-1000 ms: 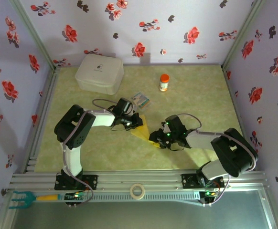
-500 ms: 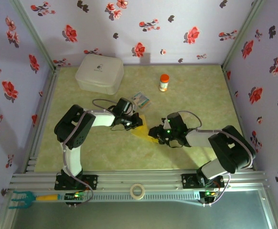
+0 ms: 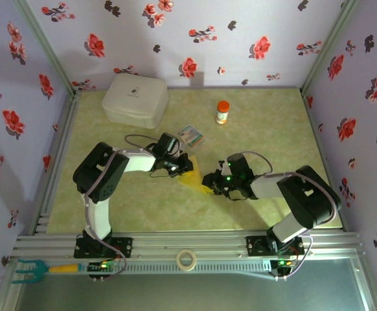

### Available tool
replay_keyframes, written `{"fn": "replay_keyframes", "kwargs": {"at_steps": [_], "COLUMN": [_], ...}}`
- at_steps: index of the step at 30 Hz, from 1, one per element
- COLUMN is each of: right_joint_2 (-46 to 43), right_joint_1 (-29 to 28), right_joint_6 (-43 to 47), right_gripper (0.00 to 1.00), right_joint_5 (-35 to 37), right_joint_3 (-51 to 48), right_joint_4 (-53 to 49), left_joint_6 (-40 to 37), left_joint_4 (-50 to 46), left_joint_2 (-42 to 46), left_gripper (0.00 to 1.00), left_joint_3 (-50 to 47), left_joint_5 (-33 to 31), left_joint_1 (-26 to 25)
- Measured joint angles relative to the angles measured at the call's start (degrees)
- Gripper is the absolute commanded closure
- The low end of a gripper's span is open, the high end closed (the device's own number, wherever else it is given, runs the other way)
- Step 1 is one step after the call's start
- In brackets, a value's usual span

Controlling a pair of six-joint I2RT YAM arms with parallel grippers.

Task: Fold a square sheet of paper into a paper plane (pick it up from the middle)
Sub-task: Turn over the paper at the center of the table.

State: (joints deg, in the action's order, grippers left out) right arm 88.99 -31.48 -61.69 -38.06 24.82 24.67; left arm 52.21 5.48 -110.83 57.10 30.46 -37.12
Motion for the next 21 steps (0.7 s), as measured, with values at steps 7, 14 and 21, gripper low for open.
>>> {"fn": "replay_keyframes", "kwargs": {"at_steps": [7, 14, 21], "right_joint_2": [0.0, -3.9, -15.5], "right_joint_1": [0.0, 0.0, 0.0], "right_joint_6": [0.0, 2.2, 10.6], "right_gripper": [0.9, 0.93, 0.94], "right_joint_5": [-0.1, 1.2, 7.6], "right_joint_3": [-0.5, -0.6, 0.4], "right_joint_4": [0.5, -2.3, -15.1], "left_joint_6": [0.5, 0.6, -0.3], "left_joint_4": [-0.2, -0.3, -0.6], "left_joint_2": [2.2, 8.0, 16.9], "left_gripper": [0.76, 0.7, 0.7], "left_joint_3": [0.0, 0.0, -1.9], "left_joint_5": [0.0, -0.6, -6.0], "left_joint_1": [0.0, 0.0, 0.0]}}
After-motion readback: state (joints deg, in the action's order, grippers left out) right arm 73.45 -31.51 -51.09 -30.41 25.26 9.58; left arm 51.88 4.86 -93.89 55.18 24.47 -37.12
